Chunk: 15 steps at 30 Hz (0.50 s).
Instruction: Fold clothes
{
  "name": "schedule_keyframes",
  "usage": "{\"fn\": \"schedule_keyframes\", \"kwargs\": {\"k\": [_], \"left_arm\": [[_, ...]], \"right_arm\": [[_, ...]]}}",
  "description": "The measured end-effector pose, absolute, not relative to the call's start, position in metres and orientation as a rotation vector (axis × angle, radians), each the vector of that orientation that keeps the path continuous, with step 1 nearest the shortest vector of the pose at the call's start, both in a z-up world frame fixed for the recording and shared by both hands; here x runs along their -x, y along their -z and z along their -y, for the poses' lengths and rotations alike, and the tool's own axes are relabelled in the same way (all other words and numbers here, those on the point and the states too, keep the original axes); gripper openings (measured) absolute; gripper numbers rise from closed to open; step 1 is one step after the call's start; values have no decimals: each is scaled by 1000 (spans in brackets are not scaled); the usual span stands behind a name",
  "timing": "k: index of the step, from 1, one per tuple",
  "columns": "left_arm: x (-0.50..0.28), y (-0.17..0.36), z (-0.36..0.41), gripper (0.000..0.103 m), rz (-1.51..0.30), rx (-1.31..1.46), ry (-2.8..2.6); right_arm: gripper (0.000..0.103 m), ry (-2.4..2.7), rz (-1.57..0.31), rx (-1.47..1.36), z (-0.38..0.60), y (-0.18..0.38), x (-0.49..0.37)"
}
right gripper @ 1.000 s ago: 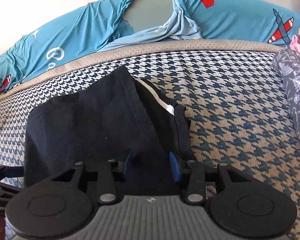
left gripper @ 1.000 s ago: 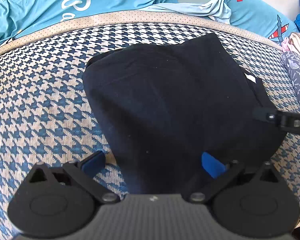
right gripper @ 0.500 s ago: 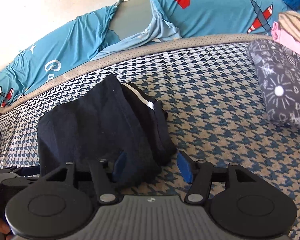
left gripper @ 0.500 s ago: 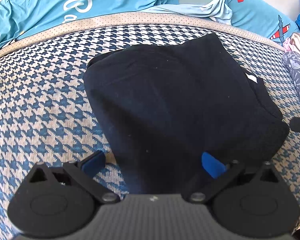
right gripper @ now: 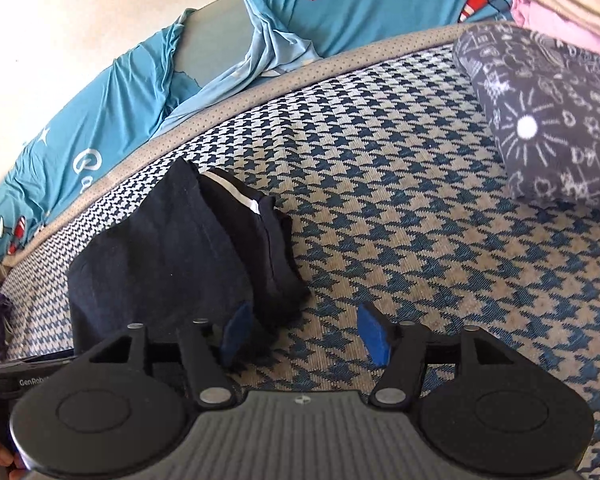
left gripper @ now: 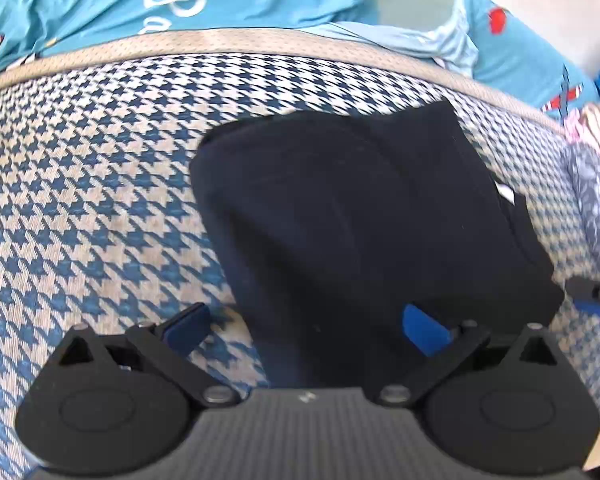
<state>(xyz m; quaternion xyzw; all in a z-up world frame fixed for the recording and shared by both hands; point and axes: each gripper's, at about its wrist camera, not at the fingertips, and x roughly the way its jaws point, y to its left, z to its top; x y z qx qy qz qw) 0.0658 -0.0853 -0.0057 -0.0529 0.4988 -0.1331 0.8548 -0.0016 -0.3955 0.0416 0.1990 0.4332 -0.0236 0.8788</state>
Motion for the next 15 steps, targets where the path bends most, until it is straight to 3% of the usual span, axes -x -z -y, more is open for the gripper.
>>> {"fn": "schedule_keyframes", "kwargs": {"k": [15], "left_arm": [[-96,3,49,103,-1053,268,273]], "right_arm": [[63,7,-935,-439,392,-28,-7]]}}
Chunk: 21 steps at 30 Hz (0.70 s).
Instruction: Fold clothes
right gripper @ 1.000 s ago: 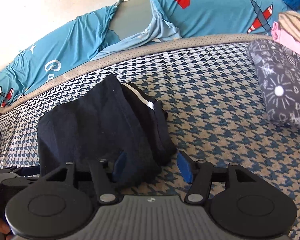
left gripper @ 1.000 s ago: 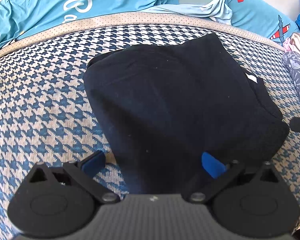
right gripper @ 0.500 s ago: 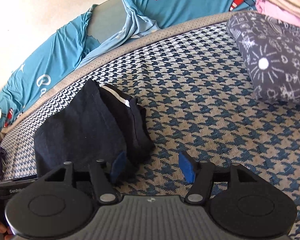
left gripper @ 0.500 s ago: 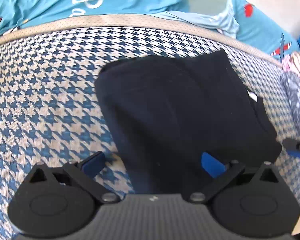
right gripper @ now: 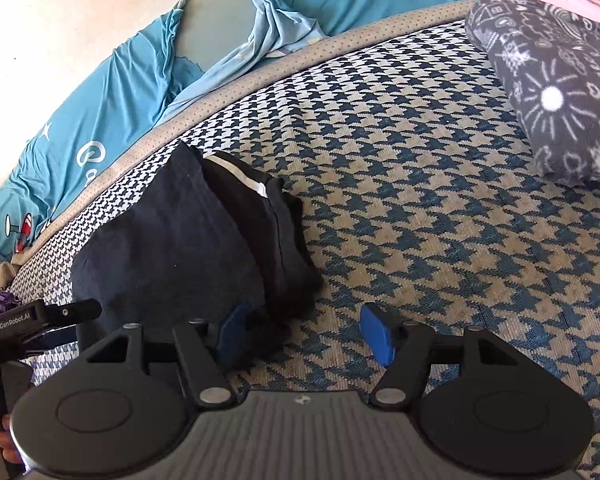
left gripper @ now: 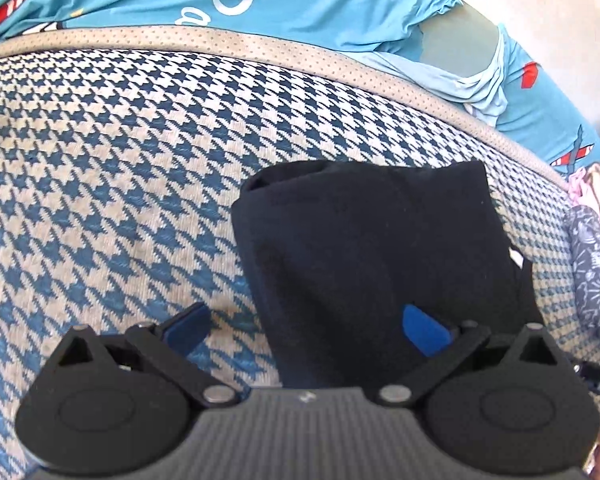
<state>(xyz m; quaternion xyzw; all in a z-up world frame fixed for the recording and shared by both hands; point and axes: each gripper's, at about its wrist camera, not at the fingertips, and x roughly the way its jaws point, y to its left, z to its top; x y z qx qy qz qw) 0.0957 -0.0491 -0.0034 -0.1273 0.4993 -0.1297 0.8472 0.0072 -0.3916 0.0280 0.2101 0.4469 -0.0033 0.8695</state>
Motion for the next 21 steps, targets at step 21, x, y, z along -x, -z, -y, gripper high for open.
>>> {"fn": "schedule_keyframes", "kwargs": {"k": [21], "left_arm": [[-119,9,52,103,-1024,357,395]], "right_arm": [[65,-105,-908,-497,389,-14,-24]]}}
